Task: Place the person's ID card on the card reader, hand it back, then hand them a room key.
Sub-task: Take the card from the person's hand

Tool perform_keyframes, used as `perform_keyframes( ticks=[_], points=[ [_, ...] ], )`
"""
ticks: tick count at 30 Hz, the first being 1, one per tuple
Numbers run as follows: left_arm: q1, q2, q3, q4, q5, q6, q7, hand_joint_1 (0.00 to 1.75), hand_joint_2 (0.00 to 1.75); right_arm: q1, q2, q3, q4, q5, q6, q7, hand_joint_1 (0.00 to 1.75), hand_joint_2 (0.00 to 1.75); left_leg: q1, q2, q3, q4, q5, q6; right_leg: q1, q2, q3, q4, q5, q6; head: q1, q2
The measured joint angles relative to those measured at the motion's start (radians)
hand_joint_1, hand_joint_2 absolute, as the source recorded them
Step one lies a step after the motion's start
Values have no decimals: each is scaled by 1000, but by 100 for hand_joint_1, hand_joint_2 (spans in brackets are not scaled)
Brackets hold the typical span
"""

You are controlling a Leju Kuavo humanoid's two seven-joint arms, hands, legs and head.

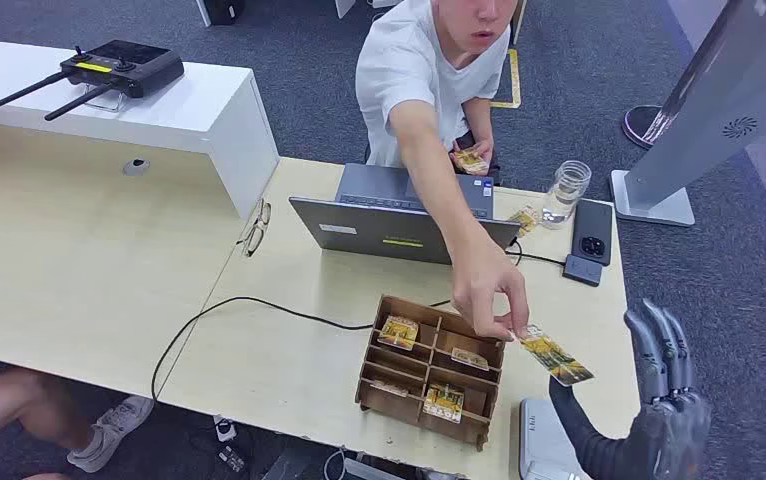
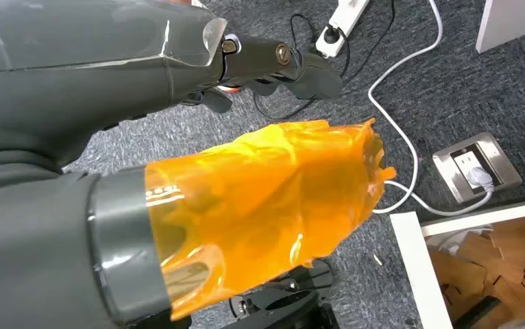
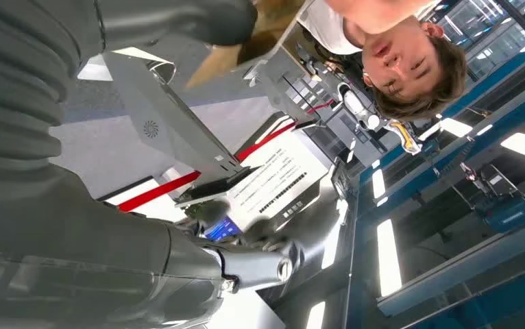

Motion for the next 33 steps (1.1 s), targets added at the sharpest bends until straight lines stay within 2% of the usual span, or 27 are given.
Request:
perform_keyframes(
  ticks=[26, 29, 33],
  points=[
    [0, 0, 0, 0, -2, -4, 0, 0, 0, 0, 0, 1, -1, -27, 14, 0, 175, 175, 0, 0, 0, 0, 0, 0, 0, 0, 0, 0, 0, 0, 0, 0],
    [0, 0, 0, 0, 0, -4, 0, 0, 0, -1, 0, 7, -1, -87, 45, -12, 175, 175, 0, 0, 0, 0, 0, 0, 0, 0, 0, 0, 0, 0, 0, 0],
    [2, 0, 0, 0, 12, 1, -3, 0, 0, -1, 0, 20, 0, -288, 138, -57, 175, 175, 0, 0, 0, 0, 0, 0, 0, 0, 0, 0, 0, 0, 0, 0]
  ],
)
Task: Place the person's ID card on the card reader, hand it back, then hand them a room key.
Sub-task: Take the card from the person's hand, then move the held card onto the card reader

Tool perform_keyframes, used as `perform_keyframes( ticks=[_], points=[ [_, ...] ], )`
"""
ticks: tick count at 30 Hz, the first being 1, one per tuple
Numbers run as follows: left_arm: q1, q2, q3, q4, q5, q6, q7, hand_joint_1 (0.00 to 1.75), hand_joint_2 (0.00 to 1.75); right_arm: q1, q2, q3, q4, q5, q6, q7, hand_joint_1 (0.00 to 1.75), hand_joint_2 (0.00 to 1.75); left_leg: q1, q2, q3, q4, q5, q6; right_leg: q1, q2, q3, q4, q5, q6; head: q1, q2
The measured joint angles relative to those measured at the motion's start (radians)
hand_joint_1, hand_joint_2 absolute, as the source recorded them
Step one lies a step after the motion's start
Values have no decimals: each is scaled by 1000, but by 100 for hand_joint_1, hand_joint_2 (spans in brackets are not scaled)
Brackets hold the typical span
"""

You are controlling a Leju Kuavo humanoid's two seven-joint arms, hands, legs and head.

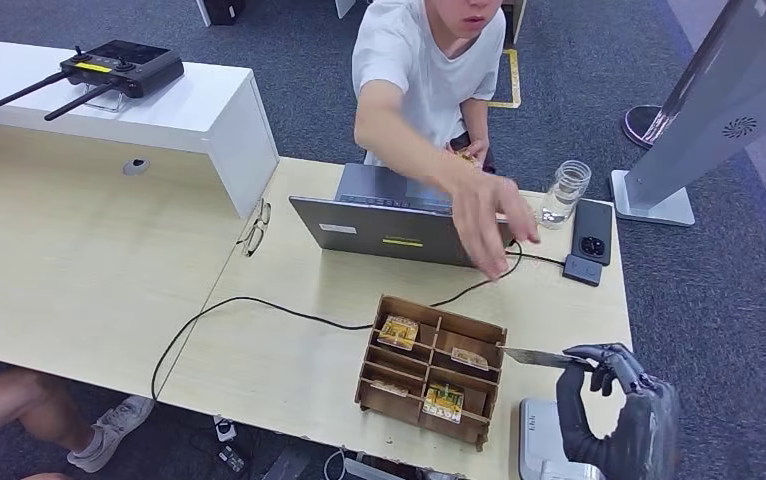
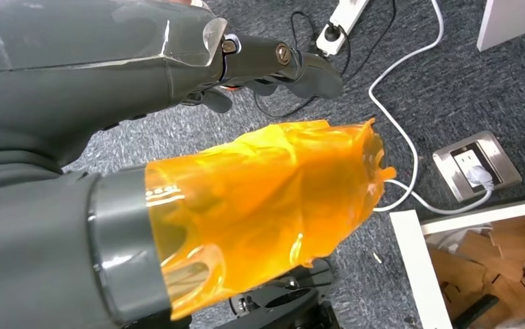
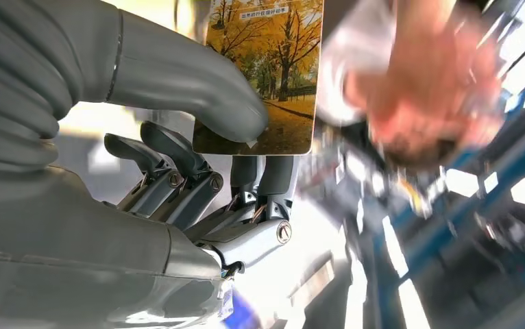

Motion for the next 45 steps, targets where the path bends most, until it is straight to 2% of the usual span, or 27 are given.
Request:
perform_keyframes(
  ticks=[4, 10, 14, 17, 24, 34, 38, 41, 45],
  points=[
    [2, 0, 1, 0, 8, 6, -6, 0, 0, 2, -6, 2, 8, -203, 90, -27, 175, 175, 0, 0, 0, 0, 0, 0, 0, 0, 0, 0, 0, 0, 0, 0],
    [4, 0, 1, 0, 12, 10, -9, 0, 0, 12, -35, 0, 28, -337, 169, -9, 175, 175, 0, 0, 0, 0, 0, 0, 0, 0, 0, 0, 0, 0, 0, 0],
    [6, 0, 1, 0, 13, 16, -9, 0, 0, 32, -82, -7, 54, -488, 250, 24, 175, 175, 0, 0, 0, 0, 0, 0, 0, 0, 0, 0, 0, 0, 0, 0],
    [8, 1, 1, 0, 13, 16, -9, 0, 0, 49, -125, -12, 73, -539, 279, 39, 175, 175, 0, 0, 0, 0, 0, 0, 0, 0, 0, 0, 0, 0, 0, 0],
    [8, 1, 1, 0, 10, 17, -9, 0, 0, 68, -186, -21, 104, -570, 295, 66, 175, 175, 0, 0, 0, 0, 0, 0, 0, 0, 0, 0, 0, 0, 0, 0],
    [8, 1, 1, 0, 10, 17, -9, 0, 0, 74, -210, -27, 122, -581, 303, 80, 175, 175, 0, 0, 0, 0, 0, 0, 0, 0, 0, 0, 0, 0, 0, 0],
    [11, 2, 1, 0, 10, 19, -19, 0, 0, 86, -240, -28, 129, -596, 313, 105, 175, 175, 0, 0, 0, 0, 0, 0, 0, 0, 0, -1, 0, 0, 0, 0],
    [16, 6, 1, 0, 10, 23, -36, 0, 0, 103, -272, -29, 131, -586, 311, 137, 175, 175, 0, 0, 0, 0, 0, 1, 0, 0, 0, -1, 0, 0, 0, 0],
    [21, 10, 1, 0, 8, 23, -33, 0, 0, 115, -312, -27, 138, -504, 289, 228, 175, 175, 0, 0, 0, 0, -1, 1, 0, 0, 0, -1, 0, 0, 0, 0]
  ],
)
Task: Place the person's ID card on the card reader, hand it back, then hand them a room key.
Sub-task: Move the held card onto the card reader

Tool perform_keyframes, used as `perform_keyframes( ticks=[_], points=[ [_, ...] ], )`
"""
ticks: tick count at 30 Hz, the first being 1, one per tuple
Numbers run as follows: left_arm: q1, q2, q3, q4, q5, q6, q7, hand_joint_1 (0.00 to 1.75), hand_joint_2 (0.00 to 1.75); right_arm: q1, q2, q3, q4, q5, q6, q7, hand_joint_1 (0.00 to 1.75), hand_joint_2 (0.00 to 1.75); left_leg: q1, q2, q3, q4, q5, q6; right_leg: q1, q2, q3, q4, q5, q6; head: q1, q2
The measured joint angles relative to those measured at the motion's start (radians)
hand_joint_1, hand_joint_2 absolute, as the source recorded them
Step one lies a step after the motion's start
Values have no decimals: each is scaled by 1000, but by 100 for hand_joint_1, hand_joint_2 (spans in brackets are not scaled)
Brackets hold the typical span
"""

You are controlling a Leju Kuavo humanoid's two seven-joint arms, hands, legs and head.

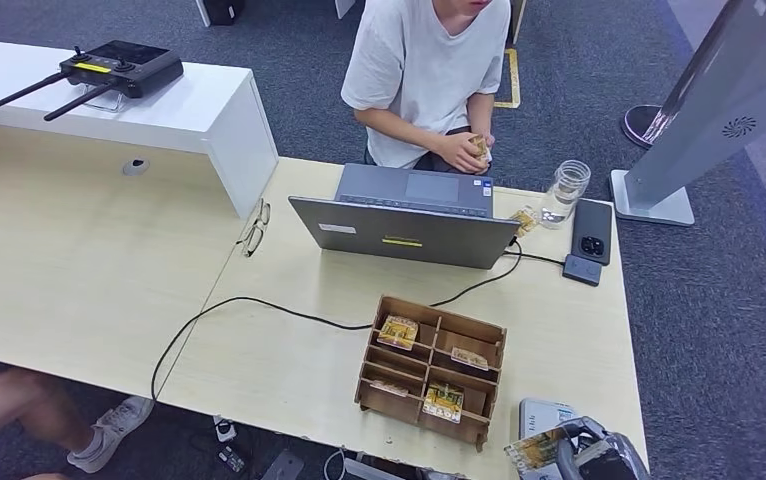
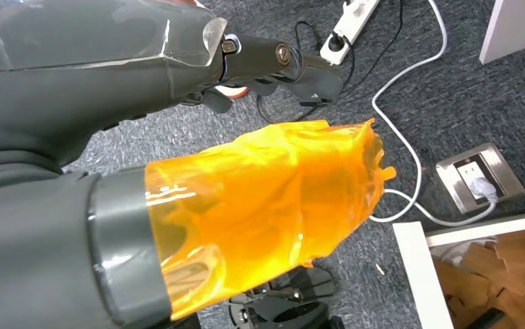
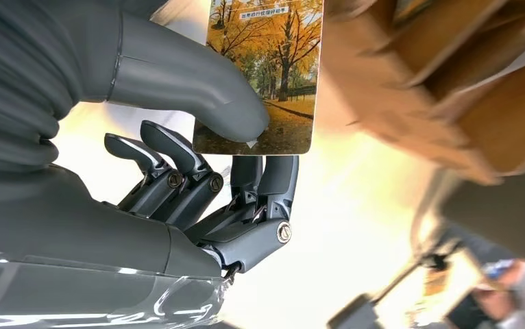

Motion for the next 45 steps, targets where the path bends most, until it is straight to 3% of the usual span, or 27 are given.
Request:
perform_keyframes(
  ticks=[10, 18, 30, 45],
  points=[
    [-13, -4, -4, 0, -19, -16, 55, 0, 0, -23, -15, 35, 26, 252, -13, 195, 175, 175, 0, 0, 0, 0, 0, 0, 0, 0, 0, 0, 0, 0, 0, 0],
    [-16, -10, -10, 0, -23, -23, 56, 0, 0, -35, -15, 55, 34, 323, -16, 258, 175, 175, 0, 0, 0, 0, 0, 0, 0, 0, 0, 0, 0, 0, 0, 0],
    [-16, -11, -19, 0, -22, -23, 56, 0, 0, -41, -6, 60, 53, 322, -34, 264, 175, 175, 0, 0, 0, 0, 0, 0, 0, 0, 0, 0, 0, 0, 0, 0],
    [-14, -11, -19, 0, -9, -19, 55, 0, 0, -60, 109, -6, 84, 242, -78, 154, 175, 175, 0, 0, 0, 0, 0, 0, 0, 0, 0, 0, 0, 0, 0, 0]
  ],
)
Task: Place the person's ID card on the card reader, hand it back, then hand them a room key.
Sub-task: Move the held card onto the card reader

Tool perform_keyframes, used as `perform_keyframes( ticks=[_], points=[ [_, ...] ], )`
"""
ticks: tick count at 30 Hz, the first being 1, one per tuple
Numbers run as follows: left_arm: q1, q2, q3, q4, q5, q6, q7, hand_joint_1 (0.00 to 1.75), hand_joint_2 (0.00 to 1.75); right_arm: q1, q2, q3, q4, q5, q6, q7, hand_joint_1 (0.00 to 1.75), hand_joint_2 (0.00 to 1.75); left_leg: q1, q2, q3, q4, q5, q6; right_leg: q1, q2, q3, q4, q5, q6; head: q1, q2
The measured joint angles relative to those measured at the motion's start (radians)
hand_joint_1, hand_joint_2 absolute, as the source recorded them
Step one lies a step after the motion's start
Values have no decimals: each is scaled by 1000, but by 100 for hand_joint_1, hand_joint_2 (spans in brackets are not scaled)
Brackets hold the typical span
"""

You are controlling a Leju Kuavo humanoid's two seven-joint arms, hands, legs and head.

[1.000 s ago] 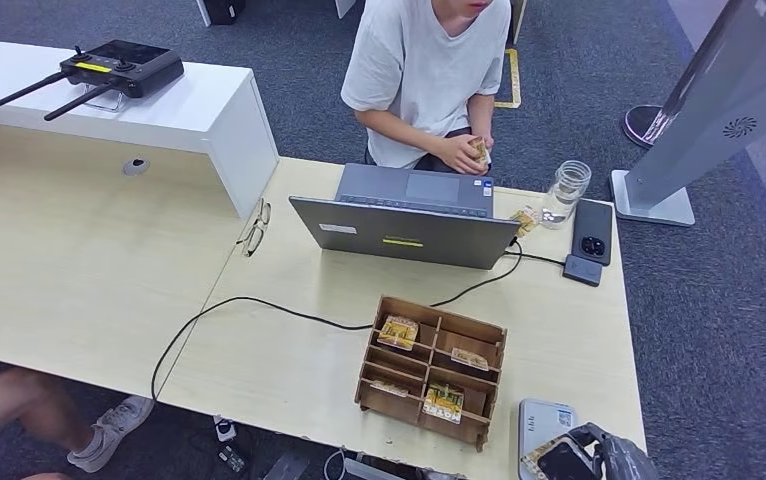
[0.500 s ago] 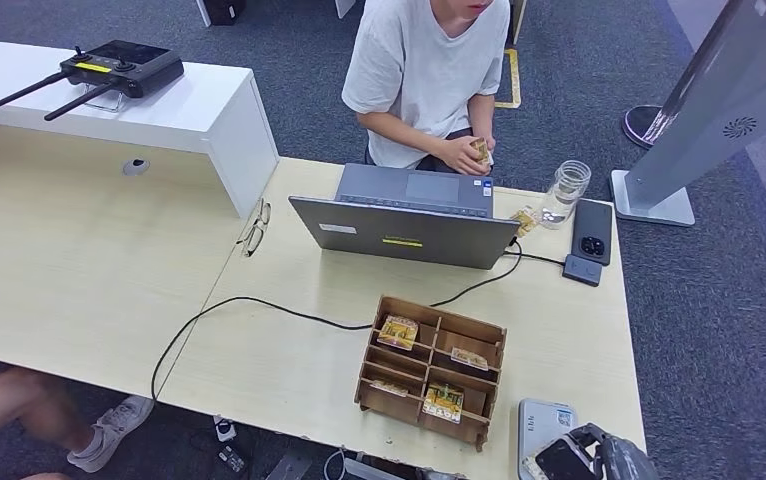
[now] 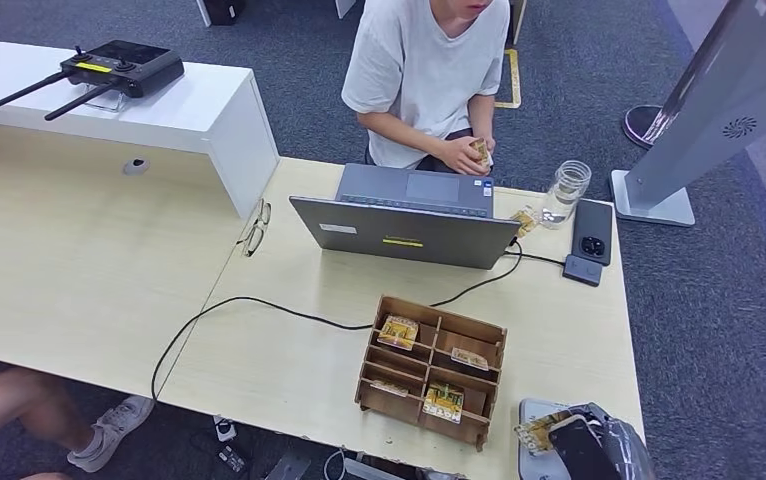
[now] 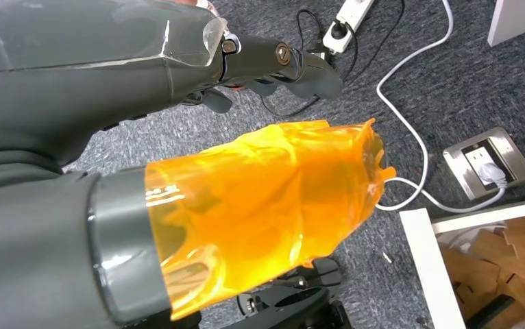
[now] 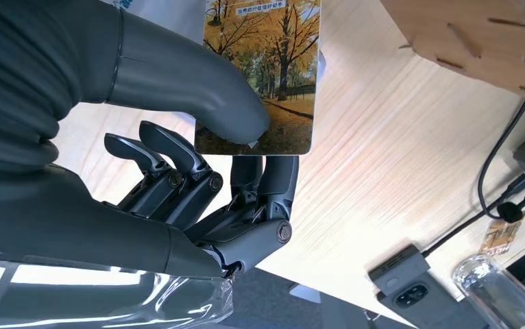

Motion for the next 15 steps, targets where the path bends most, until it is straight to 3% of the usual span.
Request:
perform_keyframes(
  ticks=[15],
  points=[
    [0, 0, 0, 0, 0, 0, 0, 0, 0, -5, 28, -15, 18, -2, 0, -4, 175, 175, 0, 0, 0, 0, 0, 0, 0, 0, 0, 0, 0, 0, 0, 0]
  ],
)
